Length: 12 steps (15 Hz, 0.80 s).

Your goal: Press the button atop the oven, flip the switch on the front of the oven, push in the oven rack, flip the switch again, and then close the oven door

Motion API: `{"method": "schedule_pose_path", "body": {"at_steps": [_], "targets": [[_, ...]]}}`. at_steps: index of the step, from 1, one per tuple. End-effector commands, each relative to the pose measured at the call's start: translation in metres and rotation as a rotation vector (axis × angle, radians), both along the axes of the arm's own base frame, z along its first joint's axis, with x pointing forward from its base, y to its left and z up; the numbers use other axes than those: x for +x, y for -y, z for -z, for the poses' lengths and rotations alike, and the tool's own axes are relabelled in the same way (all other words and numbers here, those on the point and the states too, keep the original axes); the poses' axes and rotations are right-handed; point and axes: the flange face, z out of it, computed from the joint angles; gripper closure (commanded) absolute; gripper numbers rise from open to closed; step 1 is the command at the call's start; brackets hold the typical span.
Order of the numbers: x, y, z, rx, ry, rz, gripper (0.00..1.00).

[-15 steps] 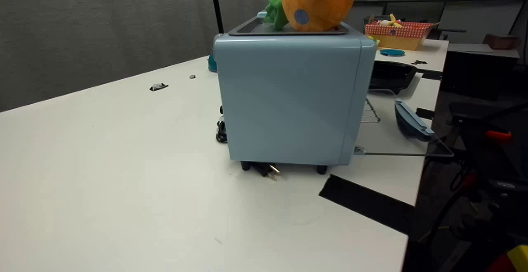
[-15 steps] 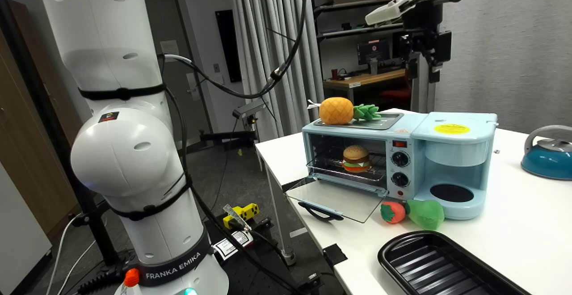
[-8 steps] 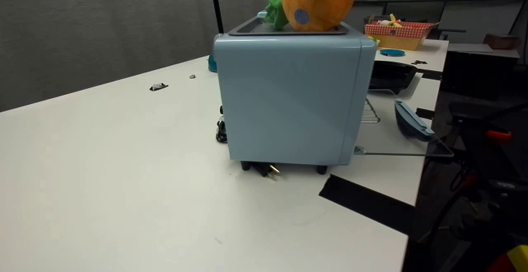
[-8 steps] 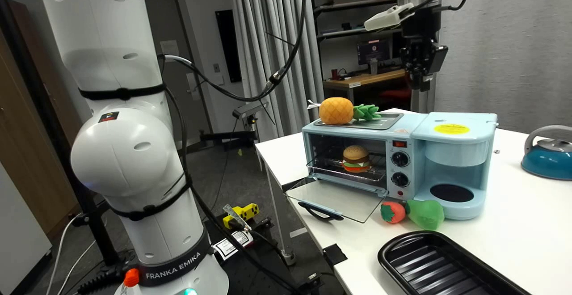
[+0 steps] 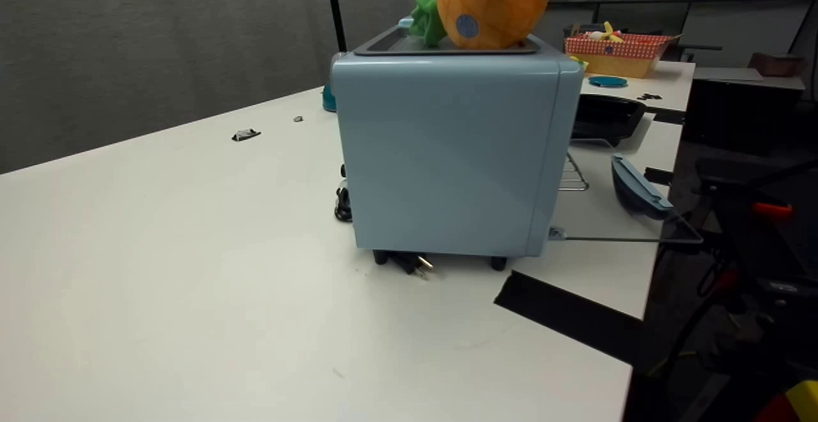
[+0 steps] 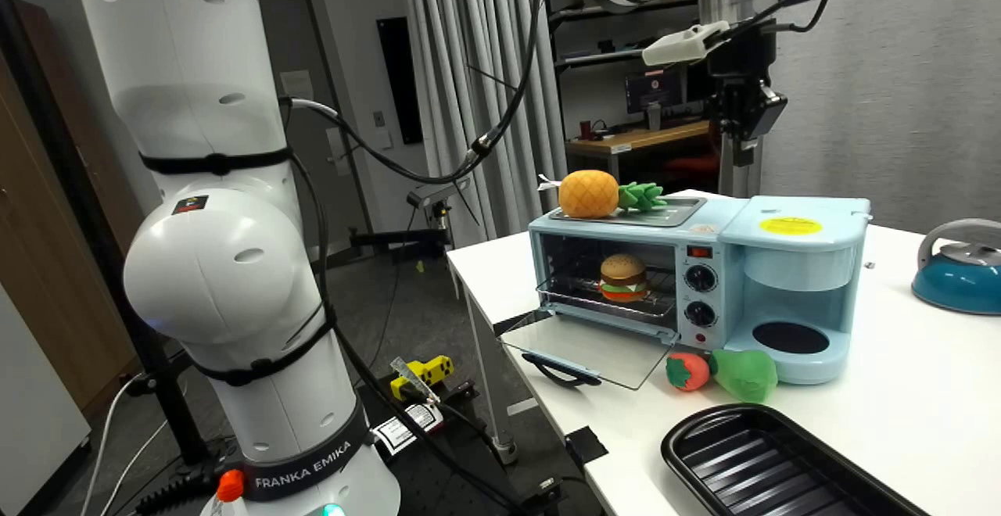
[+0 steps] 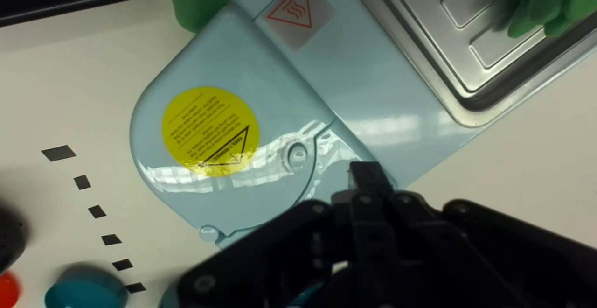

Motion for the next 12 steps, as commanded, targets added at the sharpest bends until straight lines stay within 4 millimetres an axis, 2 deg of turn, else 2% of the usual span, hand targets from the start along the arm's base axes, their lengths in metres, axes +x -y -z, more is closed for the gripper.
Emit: {"method": "schedule_pose_path", "body": {"at_steps": [1, 4, 12], "targets": [[0.009, 0.005, 0.008, -0.011, 0.005, -0.017, 1.0], [0.011, 0.009, 0.016, -0.017, -0.018, -0.009, 1.0], [0.016, 0.033, 0.021, -0.026, -0.034, 0.026, 1.0]]}}
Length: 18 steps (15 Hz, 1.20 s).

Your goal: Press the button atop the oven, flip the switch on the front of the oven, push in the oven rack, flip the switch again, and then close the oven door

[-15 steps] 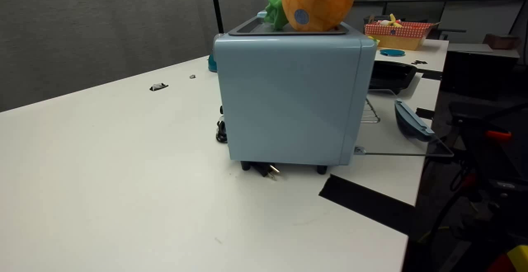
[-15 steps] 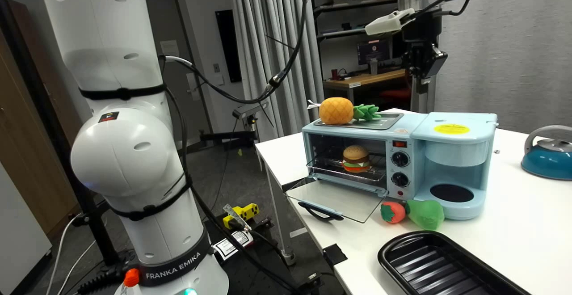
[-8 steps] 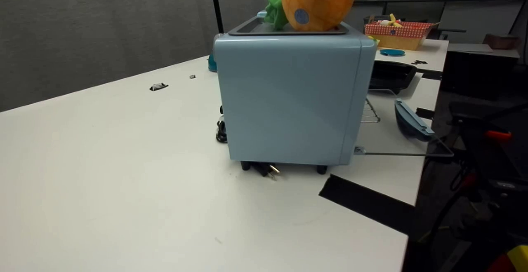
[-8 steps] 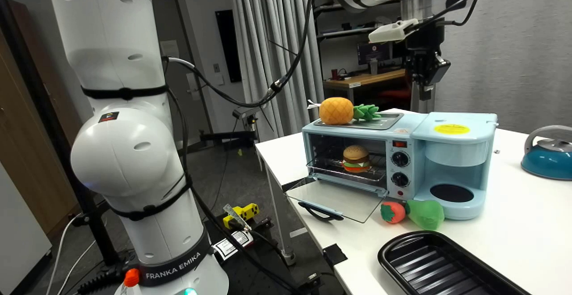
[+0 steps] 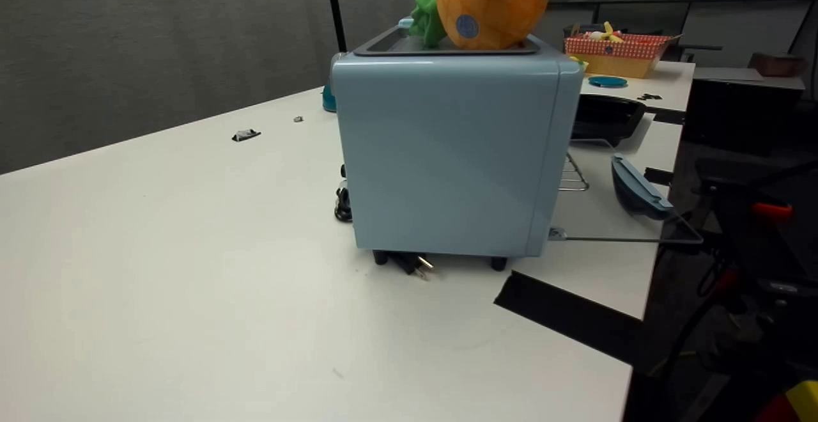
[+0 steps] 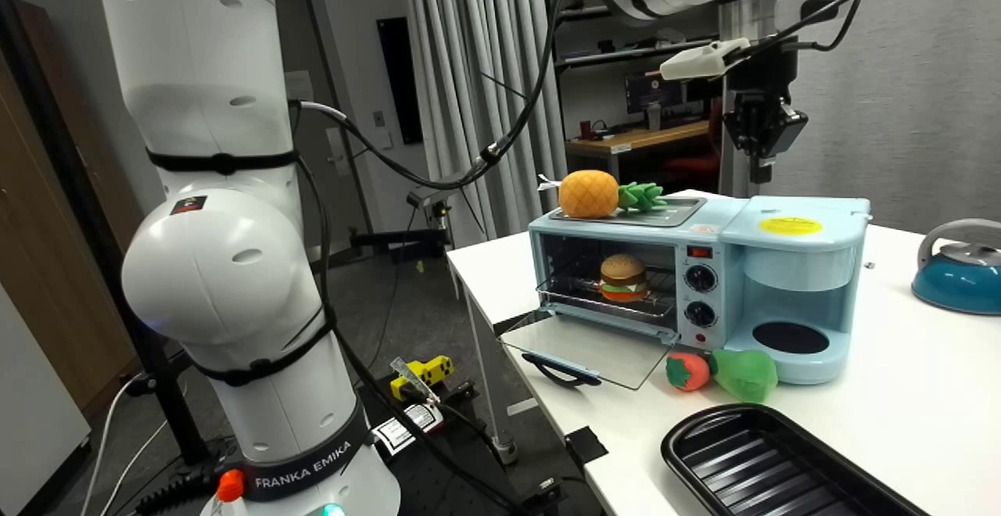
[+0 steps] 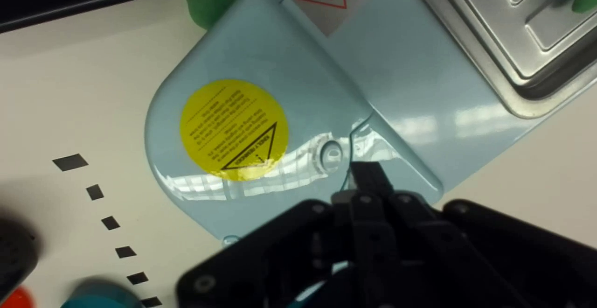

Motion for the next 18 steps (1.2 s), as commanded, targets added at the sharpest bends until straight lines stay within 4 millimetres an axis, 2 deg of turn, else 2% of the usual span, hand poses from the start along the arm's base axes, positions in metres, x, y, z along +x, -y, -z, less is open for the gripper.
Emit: {"method": "schedule_pose_path", "body": {"at_steps": [1, 18], "targets": [[0.007, 0.014, -0.001, -0.02, -0.007, -0.004, 1.0], [0.014, 0.014, 0.027, -0.053, -0.053, -0.015, 1.0]]}}
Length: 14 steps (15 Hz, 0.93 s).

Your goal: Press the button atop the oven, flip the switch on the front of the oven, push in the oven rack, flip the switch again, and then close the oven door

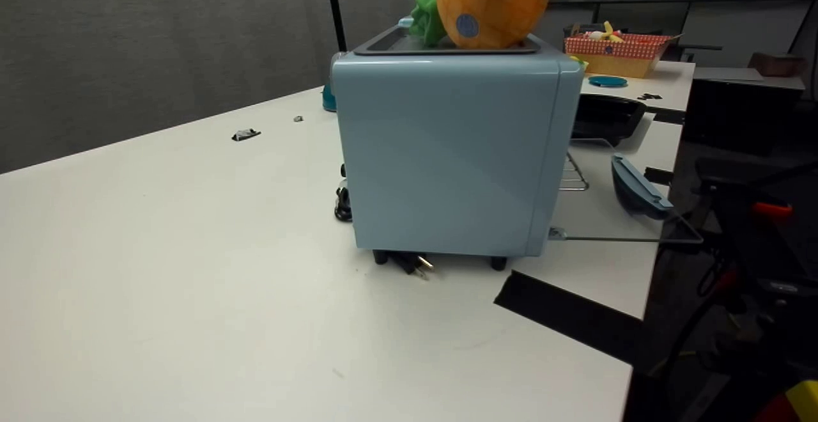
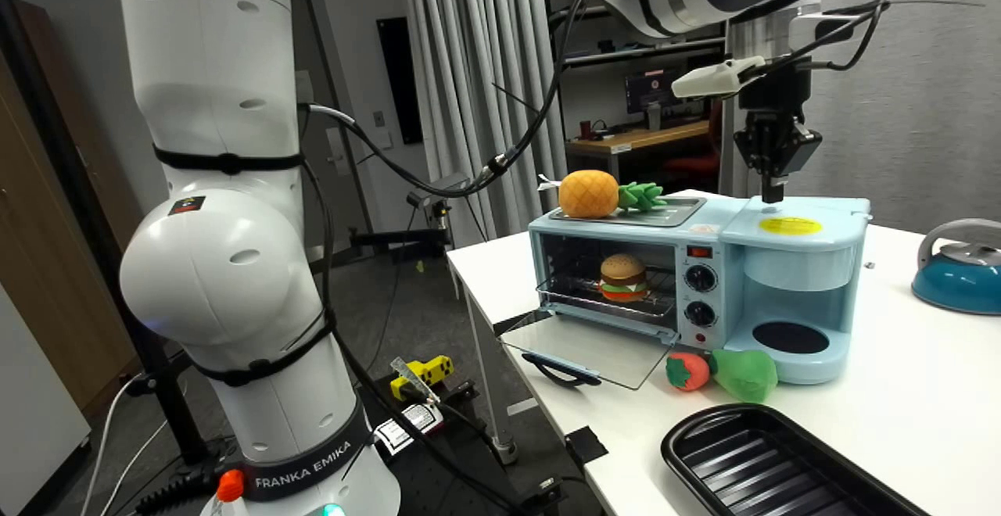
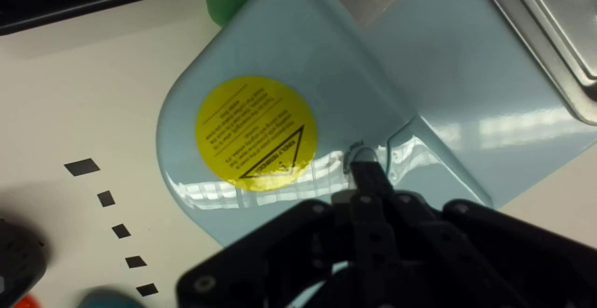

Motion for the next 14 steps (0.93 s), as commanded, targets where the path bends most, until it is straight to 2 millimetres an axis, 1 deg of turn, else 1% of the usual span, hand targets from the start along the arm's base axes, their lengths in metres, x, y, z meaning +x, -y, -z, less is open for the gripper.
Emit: {"method": "schedule_pose_path", "body": {"at_steps": [1, 4, 9, 11, 14], "targets": [[0.007, 0.001, 0.005, -0.028, -0.016, -0.018, 1.0], [0.006, -0.002, 0.018, -0.044, -0.037, -0.028, 1.0], [0.005, -0.005, 0.03, -0.079, -0.052, -0.043, 1.0], [0.006, -0.005, 0.041, -0.084, -0.052, -0.044, 1.0], [0.005, -0.001, 0.068, -0.083, -0.056, -0.027, 1.0]]}}
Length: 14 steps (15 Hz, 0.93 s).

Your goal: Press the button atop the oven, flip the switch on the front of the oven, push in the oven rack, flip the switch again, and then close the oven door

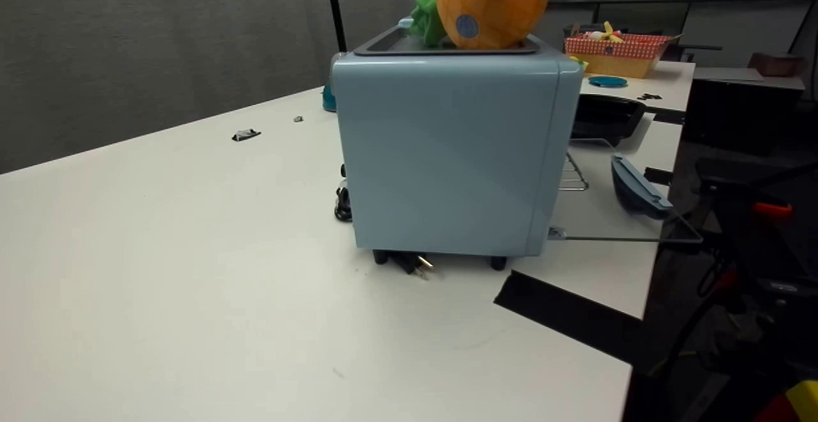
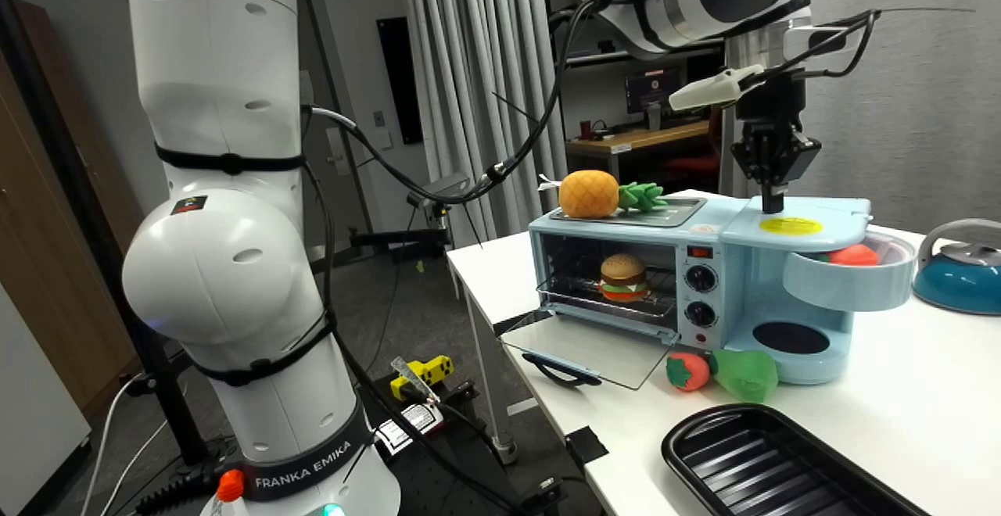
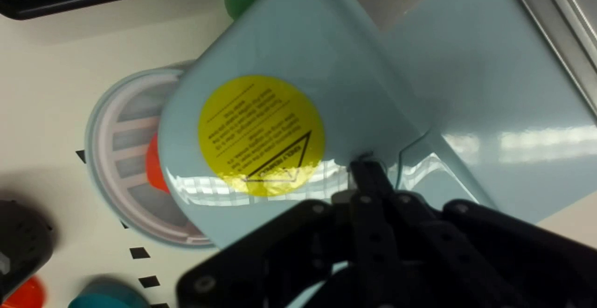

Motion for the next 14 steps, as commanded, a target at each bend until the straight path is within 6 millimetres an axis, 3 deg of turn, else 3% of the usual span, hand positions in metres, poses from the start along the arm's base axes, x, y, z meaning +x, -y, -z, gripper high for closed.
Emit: {"method": "schedule_pose_path", "body": {"at_steps": [1, 5, 14], "targets": [[-0.001, 0.009, 0.061, -0.025, -0.037, 0.021, 1.0], [-0.003, 0.013, 0.052, -0.013, -0.049, 0.027, 1.0], [-0.01, 0.001, -0.042, 0.033, 0.034, -0.058, 1.0]]}}
